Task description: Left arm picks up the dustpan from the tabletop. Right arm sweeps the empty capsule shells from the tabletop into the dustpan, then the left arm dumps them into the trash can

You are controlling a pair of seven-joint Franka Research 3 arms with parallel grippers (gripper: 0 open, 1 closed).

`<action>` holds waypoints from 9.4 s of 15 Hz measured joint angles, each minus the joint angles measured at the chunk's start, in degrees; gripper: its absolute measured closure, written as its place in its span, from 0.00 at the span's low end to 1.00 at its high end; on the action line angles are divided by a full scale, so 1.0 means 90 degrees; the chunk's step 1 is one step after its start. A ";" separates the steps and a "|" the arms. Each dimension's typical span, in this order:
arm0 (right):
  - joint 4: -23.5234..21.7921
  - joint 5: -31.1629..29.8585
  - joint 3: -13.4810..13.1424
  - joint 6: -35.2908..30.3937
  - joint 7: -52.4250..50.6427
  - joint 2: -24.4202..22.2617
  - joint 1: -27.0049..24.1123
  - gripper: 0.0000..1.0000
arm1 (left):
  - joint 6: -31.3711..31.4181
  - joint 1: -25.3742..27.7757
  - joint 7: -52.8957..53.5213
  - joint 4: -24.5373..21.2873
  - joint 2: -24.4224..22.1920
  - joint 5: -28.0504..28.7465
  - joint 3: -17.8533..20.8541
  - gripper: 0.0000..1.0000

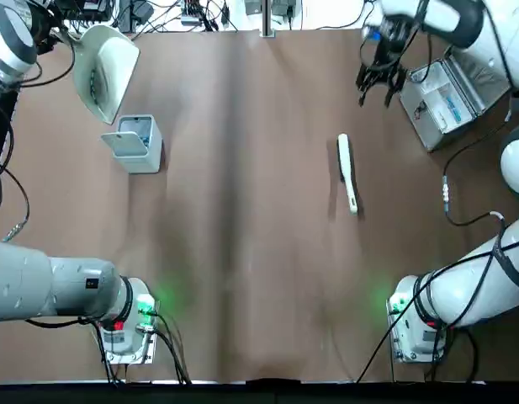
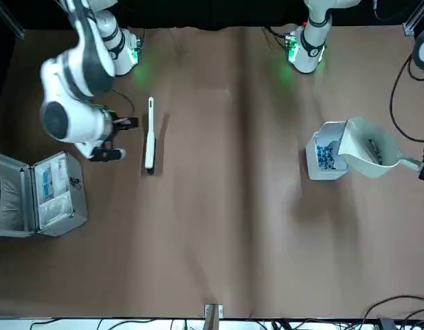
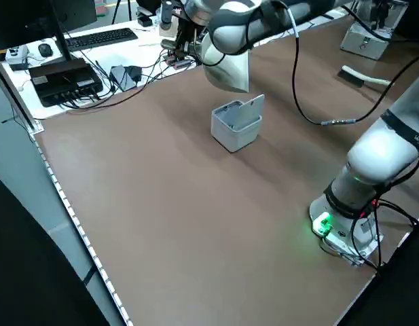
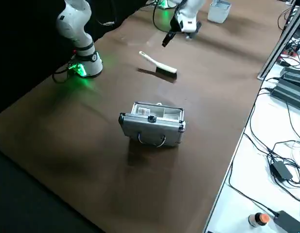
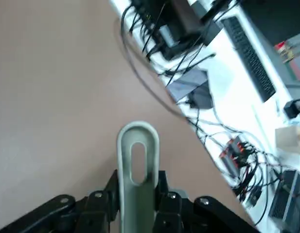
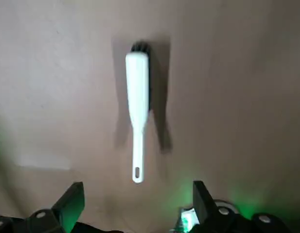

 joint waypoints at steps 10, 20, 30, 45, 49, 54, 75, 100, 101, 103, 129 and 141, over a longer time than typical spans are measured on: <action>0.1439 -0.0685 -0.0011 -0.0294 -0.0963 0.0125 -0.0791 0.01 | 0.3214 -0.0030 0.0068 -0.1443 -0.0081 0.0000 -0.0536 0.67; 0.2191 -0.1566 -0.0008 -0.0109 -0.1184 0.0250 -0.1205 0.01 | 0.4918 -0.0006 0.0220 -0.2270 -0.0335 0.0000 -0.0675 0.67; 0.2313 -0.1714 -0.0011 -0.0113 -0.1538 0.0254 -0.1411 0.01 | 0.4919 0.0160 0.0233 -0.2575 -0.0727 0.0000 -0.0788 0.67; 0.2313 -0.1771 0.0002 -0.0115 -0.1545 0.0255 -0.1417 0.01 | 0.4919 0.0164 0.1317 -0.2574 -0.0730 0.0003 -0.1347 0.67; 0.2313 -0.1772 0.0002 -0.0111 -0.1545 0.0256 -0.1417 0.01 | 0.4919 0.0164 0.1321 -0.2565 -0.0730 0.0003 -0.1439 0.67; 0.2315 -0.1773 0.0008 0.0067 -0.1545 0.0256 -0.1417 0.01 | 0.4874 0.0204 0.1303 -0.2364 -0.0676 0.0001 -0.1439 0.67; 0.2315 -0.1774 0.0013 0.0079 -0.1545 0.0279 -0.1419 0.01 | -0.0133 0.1108 0.0645 0.1914 0.1230 -0.0008 -0.1382 0.67; 0.2342 -0.1416 0.0008 0.0380 -0.1530 0.0284 -0.1610 0.01 | -0.4692 0.1164 -0.3769 0.6022 0.4258 0.2502 -0.0172 0.67; 0.2344 -0.1413 0.0009 0.0381 -0.1530 0.0284 -0.1611 0.01 | -0.4688 0.1171 -0.3777 0.6083 0.4388 0.2547 -0.0147 0.67; 0.2349 -0.1410 0.0009 0.0402 -0.1530 0.0284 -0.1616 0.01 | -0.4651 0.1192 -0.3778 0.6155 0.4606 0.2612 -0.0123 0.67; 0.2357 -0.1393 0.0013 0.0480 -0.1530 0.0284 -0.1623 0.01 | -0.1542 0.1993 -0.3789 0.3595 0.4837 0.2715 -0.0112 0.67; 0.2356 -0.1393 0.0013 0.0483 -0.1530 0.0284 -0.1627 0.01 | -0.0666 0.2277 -0.3789 0.3025 0.4835 0.2715 -0.0120 0.67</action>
